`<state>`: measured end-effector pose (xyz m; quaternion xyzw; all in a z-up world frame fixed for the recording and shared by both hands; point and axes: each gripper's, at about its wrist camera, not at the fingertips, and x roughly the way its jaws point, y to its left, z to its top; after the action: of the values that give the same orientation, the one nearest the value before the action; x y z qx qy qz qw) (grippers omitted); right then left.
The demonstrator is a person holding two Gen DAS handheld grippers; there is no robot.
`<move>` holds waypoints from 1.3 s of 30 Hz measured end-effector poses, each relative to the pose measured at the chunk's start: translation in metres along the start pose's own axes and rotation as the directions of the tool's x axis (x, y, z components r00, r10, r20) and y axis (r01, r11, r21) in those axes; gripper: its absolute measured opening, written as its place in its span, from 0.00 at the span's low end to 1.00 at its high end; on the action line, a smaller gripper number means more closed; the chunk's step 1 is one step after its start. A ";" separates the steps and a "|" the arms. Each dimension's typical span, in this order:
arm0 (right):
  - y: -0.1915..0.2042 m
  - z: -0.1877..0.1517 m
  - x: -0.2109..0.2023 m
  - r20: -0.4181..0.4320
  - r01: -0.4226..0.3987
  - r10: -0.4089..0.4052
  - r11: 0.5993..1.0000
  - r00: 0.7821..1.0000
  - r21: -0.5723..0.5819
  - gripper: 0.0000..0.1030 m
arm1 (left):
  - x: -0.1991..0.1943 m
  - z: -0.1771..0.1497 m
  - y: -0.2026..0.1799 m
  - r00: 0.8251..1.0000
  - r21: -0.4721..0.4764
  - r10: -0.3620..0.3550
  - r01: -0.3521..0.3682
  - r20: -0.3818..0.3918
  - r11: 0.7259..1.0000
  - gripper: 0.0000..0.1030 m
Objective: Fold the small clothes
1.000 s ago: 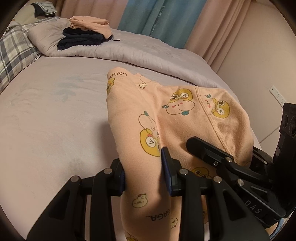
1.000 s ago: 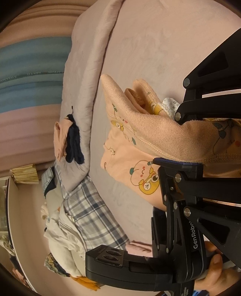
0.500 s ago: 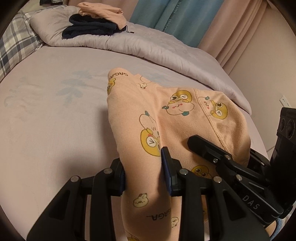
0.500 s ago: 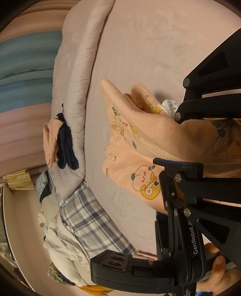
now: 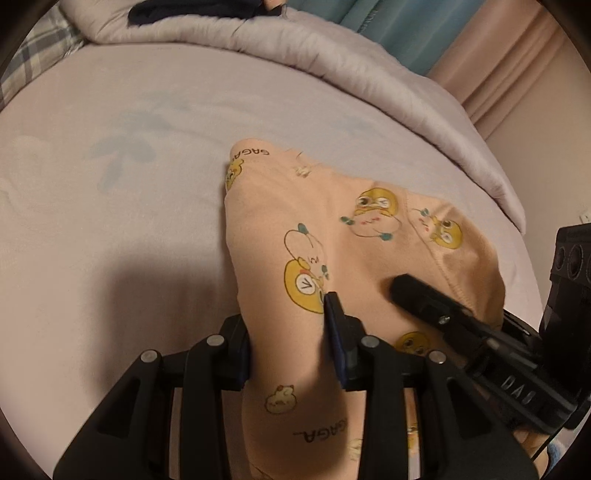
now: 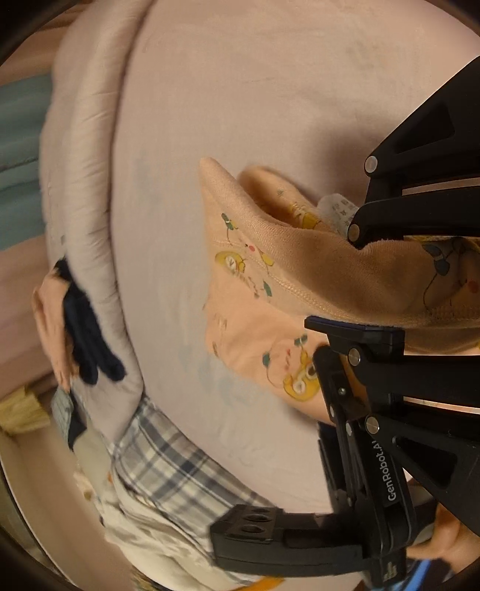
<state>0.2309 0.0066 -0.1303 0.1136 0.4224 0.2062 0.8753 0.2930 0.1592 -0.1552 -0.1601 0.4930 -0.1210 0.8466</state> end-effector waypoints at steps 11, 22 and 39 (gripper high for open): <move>-0.060 -0.012 -0.003 -0.047 -0.134 0.152 0.953 0.987 0.271 0.40 | -0.010 -0.006 0.006 0.999 0.034 0.035 -0.036 0.016 0.999 0.58; -0.044 -0.017 -0.045 0.002 0.038 -0.038 0.992 0.999 0.124 0.45 | -0.041 -0.028 0.014 0.989 0.079 0.140 -0.143 0.049 0.986 0.68; -0.033 -0.046 -0.056 -0.032 0.038 -0.038 0.999 0.999 0.003 0.45 | -0.054 -0.058 0.003 0.983 0.101 0.178 -0.182 0.052 0.978 0.68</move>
<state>0.1722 -0.0468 -0.1320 0.1038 0.4386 0.1904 0.8721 0.2160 0.1729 -0.1398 -0.0726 0.4804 -0.0661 0.8715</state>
